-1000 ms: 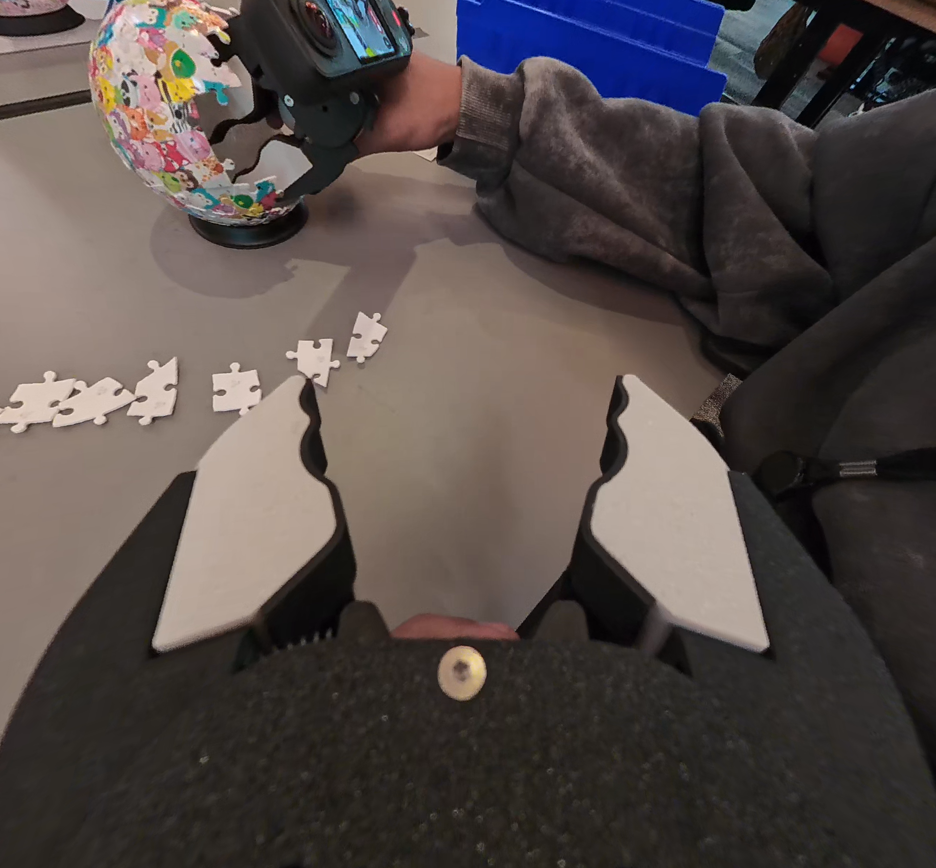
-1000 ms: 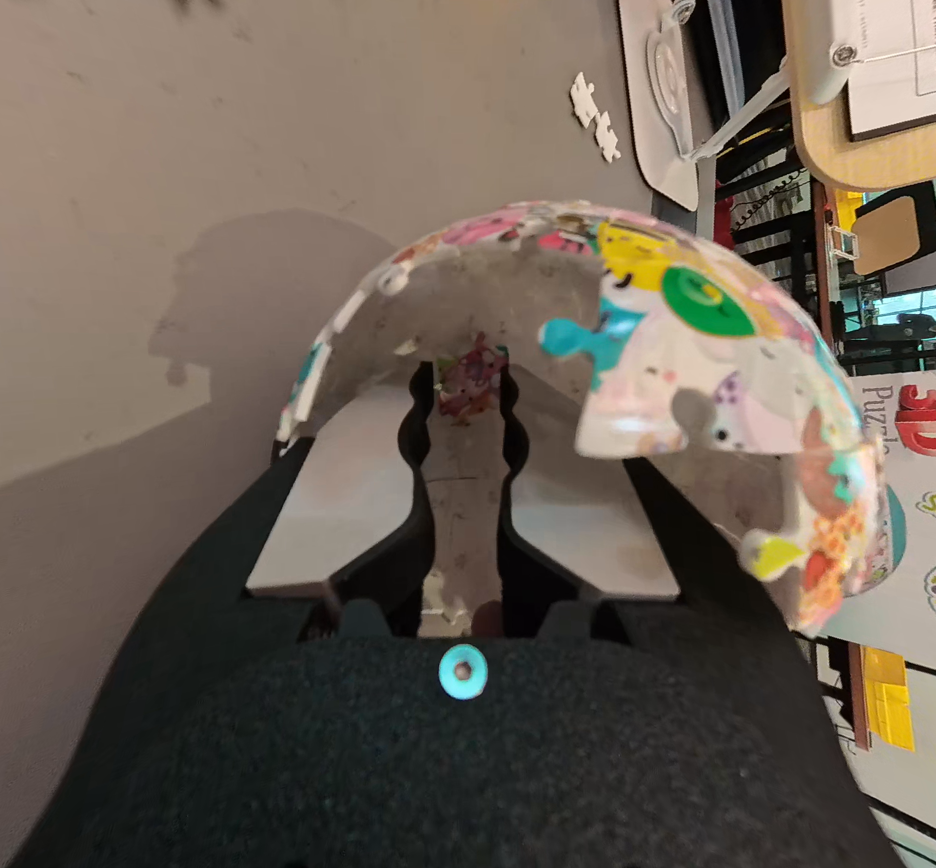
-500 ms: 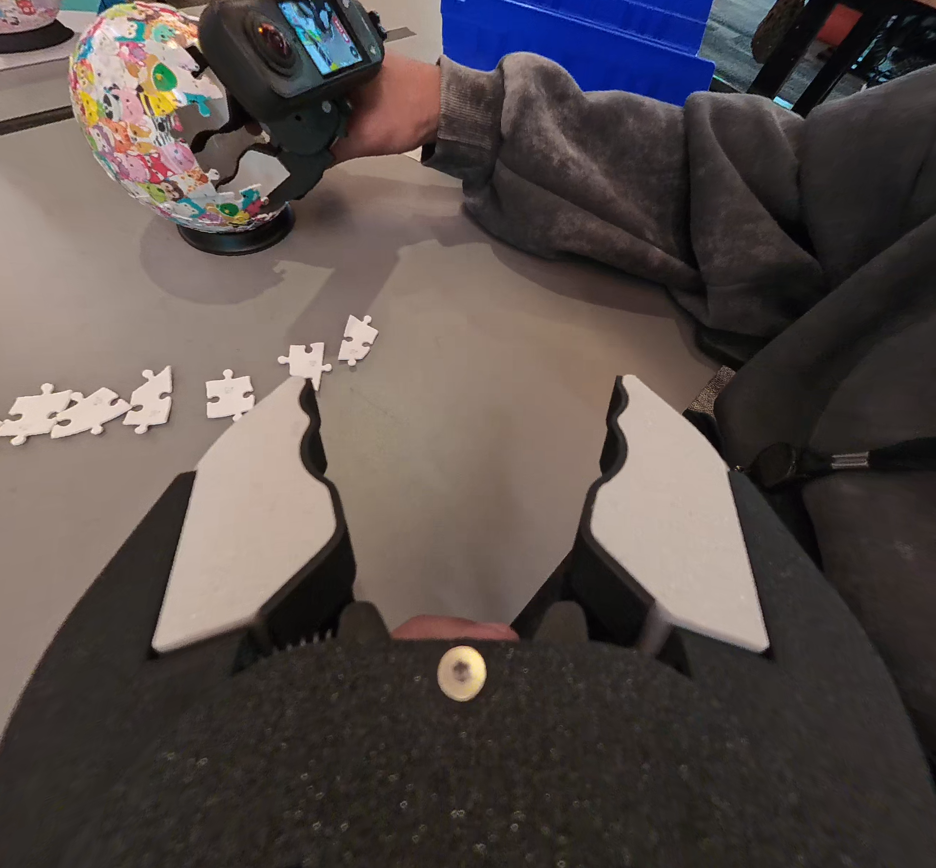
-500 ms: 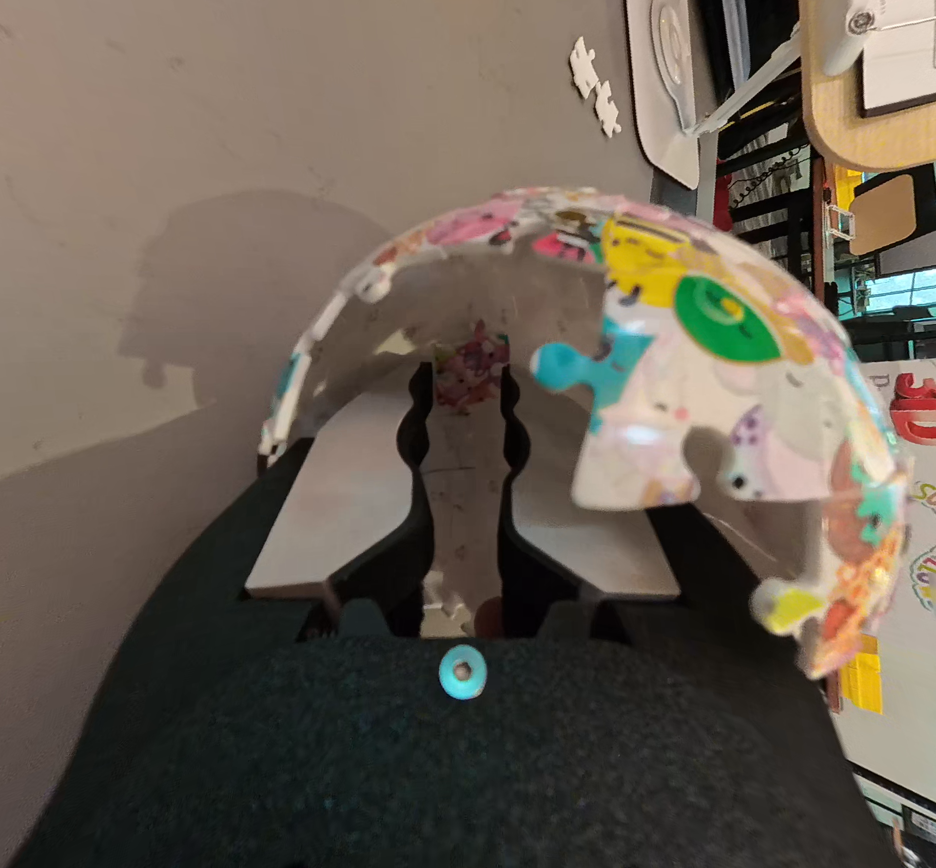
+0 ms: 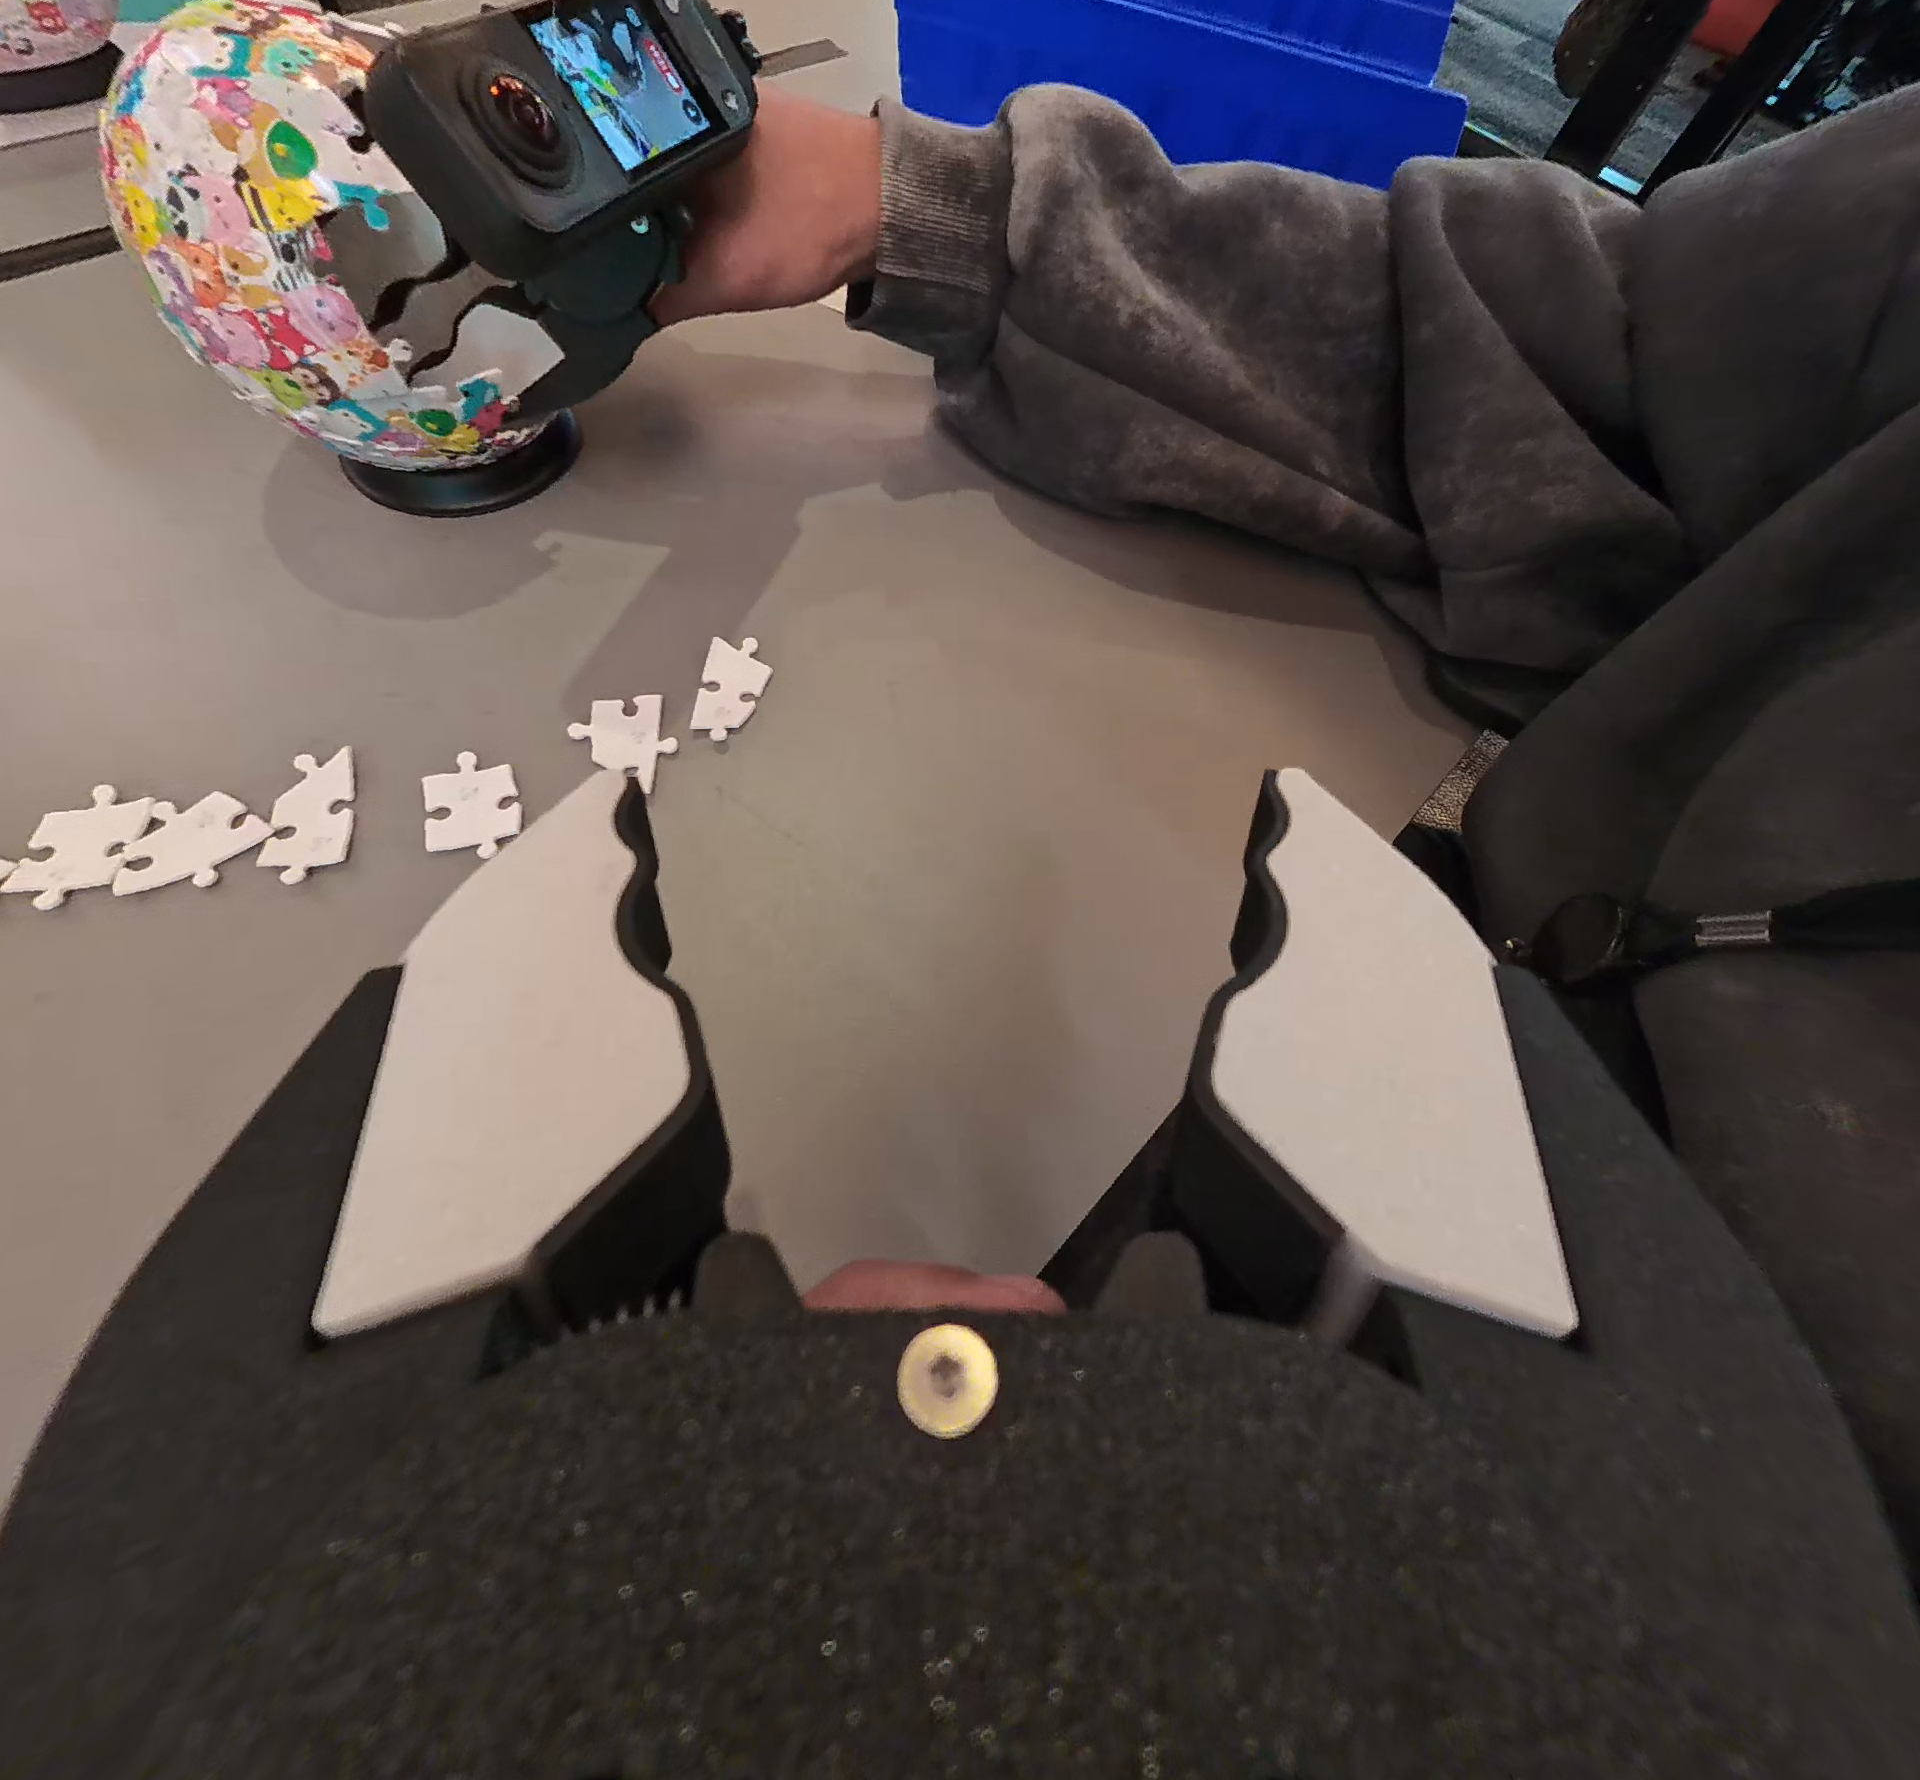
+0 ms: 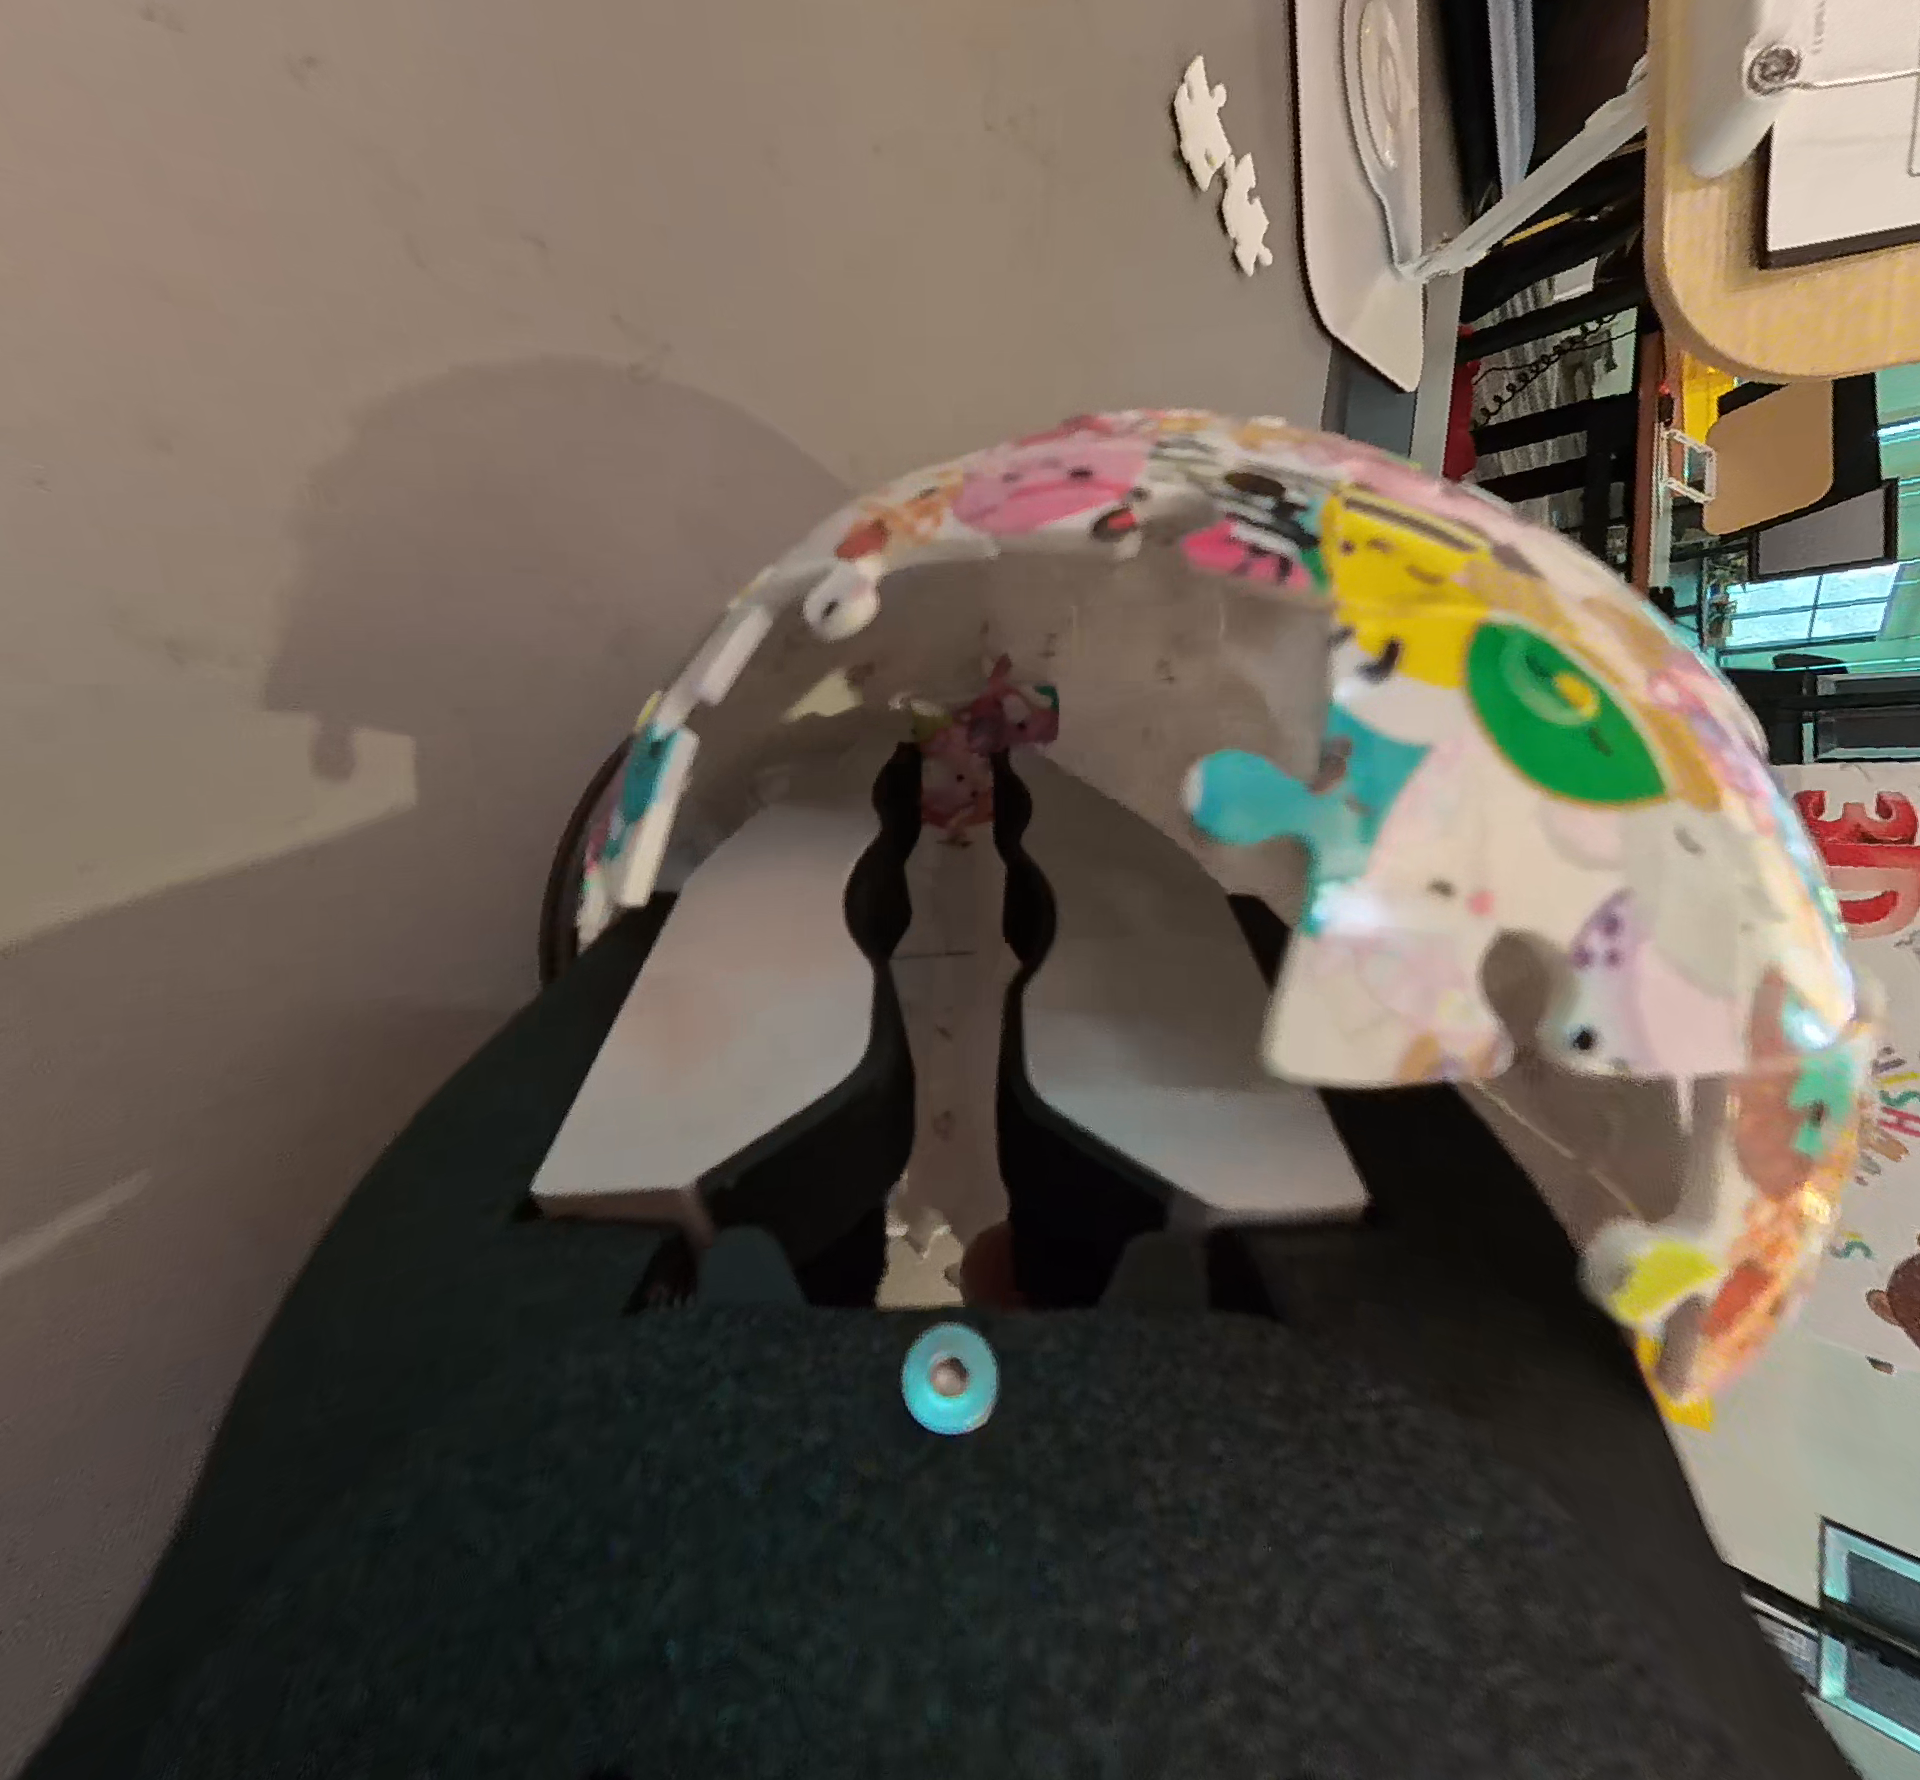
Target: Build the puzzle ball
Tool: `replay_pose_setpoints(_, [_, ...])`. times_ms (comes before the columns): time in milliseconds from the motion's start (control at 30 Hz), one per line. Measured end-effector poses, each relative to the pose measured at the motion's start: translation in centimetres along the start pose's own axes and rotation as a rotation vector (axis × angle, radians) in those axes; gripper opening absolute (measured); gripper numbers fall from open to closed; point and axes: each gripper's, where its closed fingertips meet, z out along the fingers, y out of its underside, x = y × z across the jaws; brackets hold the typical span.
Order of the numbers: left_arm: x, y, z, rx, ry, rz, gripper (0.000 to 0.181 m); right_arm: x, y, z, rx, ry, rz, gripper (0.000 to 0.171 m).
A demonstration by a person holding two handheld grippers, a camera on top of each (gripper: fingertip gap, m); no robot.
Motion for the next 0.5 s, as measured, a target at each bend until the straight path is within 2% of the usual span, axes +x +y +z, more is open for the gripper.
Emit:
replay_pose_setpoints(100, [-0.06, 0.09, -0.03, 0.0, -0.002, -0.002, 0.107, -0.06, 0.06, 0.01, 0.005, -0.002, 0.003, 0.003])
replay_pose_setpoints(267, [-0.06, 0.2, -0.09, 0.001, -0.002, -0.003, 0.107, 0.21, 0.06, 0.04, -0.001, -0.001, 0.044, 0.017])
replay_pose_setpoints(500, [-0.33, 0.07, 0.06, 0.009, 0.003, -0.005, 0.107, 0.56, -0.25, -0.01, 0.015, 0.0, 0.114, 0.02])
